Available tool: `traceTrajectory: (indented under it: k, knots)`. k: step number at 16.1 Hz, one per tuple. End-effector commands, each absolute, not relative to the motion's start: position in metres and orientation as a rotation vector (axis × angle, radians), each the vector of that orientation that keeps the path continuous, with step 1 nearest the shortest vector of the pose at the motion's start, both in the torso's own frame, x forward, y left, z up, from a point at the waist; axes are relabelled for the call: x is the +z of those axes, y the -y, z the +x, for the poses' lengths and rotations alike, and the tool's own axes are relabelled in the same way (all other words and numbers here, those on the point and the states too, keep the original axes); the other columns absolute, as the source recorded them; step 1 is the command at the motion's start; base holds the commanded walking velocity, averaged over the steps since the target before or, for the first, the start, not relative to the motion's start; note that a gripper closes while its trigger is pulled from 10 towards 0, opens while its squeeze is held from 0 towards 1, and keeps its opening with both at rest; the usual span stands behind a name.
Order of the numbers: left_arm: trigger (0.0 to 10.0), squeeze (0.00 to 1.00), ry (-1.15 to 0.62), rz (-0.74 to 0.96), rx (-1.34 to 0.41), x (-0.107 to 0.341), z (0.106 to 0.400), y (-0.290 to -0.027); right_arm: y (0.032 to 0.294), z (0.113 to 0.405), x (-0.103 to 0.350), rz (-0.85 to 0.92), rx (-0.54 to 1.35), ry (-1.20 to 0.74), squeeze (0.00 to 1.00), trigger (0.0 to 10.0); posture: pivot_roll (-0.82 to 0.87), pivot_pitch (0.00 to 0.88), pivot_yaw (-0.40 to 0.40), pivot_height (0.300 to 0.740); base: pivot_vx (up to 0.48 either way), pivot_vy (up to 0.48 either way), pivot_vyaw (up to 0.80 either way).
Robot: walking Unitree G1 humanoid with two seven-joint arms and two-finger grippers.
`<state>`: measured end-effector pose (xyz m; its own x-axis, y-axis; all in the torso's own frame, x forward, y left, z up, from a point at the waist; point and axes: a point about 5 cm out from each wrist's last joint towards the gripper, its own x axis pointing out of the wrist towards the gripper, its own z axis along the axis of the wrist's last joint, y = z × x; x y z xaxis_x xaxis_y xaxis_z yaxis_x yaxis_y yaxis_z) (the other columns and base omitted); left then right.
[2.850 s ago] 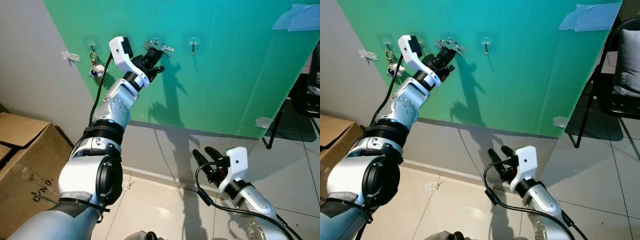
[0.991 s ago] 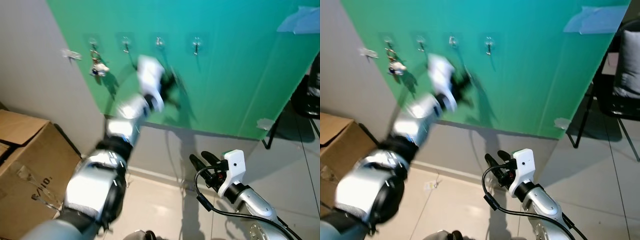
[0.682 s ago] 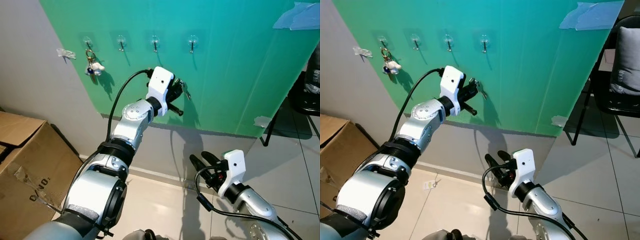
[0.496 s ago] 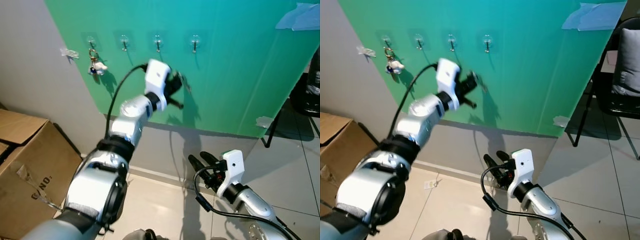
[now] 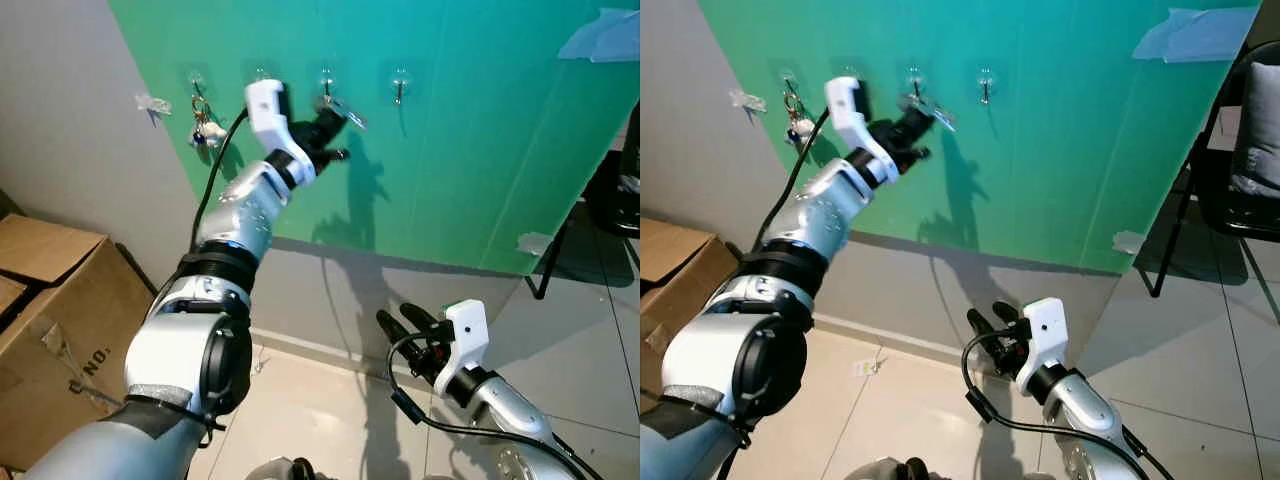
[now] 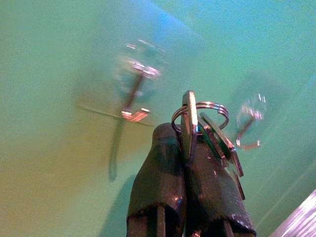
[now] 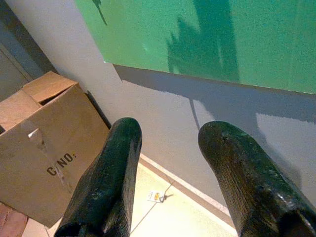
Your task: Hang keys on a hook
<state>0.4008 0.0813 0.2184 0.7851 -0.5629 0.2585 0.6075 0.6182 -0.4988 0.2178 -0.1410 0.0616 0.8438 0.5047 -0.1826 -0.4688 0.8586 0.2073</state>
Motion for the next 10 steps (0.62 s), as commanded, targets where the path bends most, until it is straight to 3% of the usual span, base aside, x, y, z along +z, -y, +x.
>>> traceTrajectory:
  k: [1,6,10]
  knots:
    - [0.0,0.00,0.070,-0.673,-0.666,0.220,0.403,-0.084,0.138,0.218,0.067,0.169,0.543,-0.217,0.00,10.0,-0.27,0.021,0.142,0.740,0.000,0.000,0.00]
    - [0.0,0.00,-0.025,-1.003,-0.600,0.203,0.403,-0.092,0.138,0.217,0.066,0.170,0.546,-0.224,0.00,10.0,-0.27,0.030,0.140,0.740,0.000,0.000,0.00]
    - [0.0,0.00,-0.054,-0.933,-0.594,0.195,0.401,-0.085,0.138,0.217,0.066,0.168,0.546,-0.224,0.00,10.0,-0.27,0.033,0.141,0.740,0.000,0.000,0.00]
